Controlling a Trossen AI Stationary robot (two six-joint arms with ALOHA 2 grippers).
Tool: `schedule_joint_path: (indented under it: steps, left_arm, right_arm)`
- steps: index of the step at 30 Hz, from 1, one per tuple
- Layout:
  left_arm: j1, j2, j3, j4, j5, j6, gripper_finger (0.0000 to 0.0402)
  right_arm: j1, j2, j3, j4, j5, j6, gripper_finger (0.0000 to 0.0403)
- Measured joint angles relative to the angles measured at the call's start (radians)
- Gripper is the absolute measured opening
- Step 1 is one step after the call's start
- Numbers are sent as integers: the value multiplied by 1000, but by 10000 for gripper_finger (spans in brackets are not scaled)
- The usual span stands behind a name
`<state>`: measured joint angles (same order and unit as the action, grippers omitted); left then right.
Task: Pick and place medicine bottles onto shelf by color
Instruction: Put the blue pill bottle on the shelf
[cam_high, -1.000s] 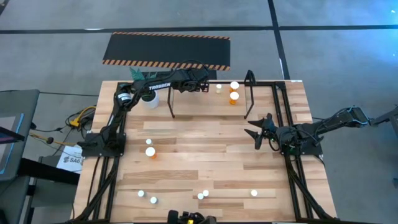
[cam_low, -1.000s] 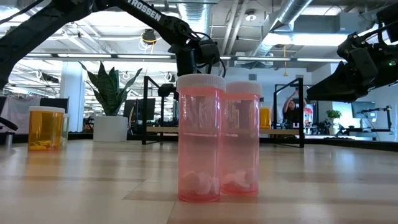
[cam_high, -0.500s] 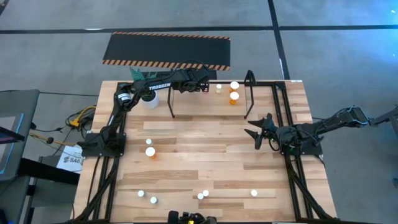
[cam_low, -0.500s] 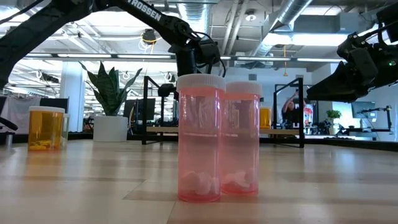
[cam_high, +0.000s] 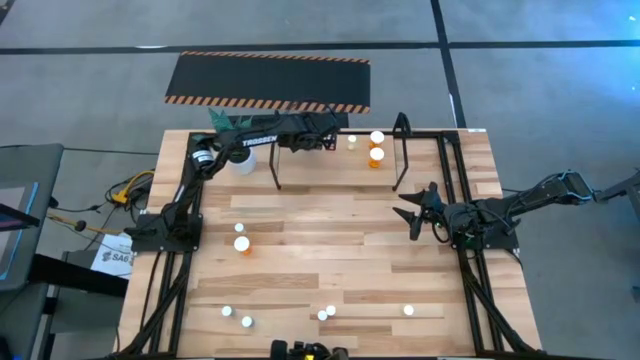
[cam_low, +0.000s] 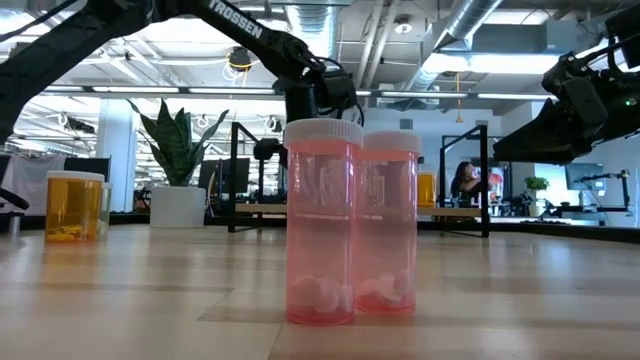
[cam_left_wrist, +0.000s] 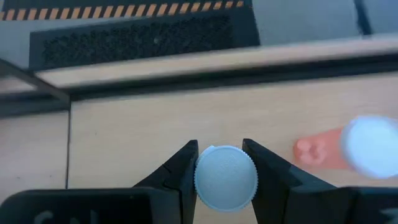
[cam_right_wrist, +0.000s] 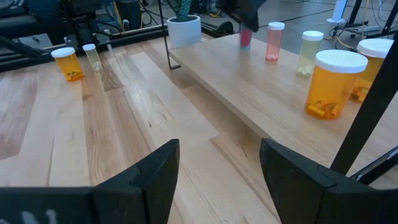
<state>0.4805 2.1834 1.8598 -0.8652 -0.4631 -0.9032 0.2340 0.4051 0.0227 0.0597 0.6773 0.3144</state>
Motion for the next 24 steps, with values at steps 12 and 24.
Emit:
schedule_joint_path:
  steps: [12, 24]
  left_arm:
    - [-1, 11, 1, 30, -22, 9, 100]
    - [0, 11, 2, 36, -20, 4, 100]
  right_arm:
    - [0, 0, 0, 0, 0, 0, 244]
    - [0, 0, 0, 0, 0, 0, 244]
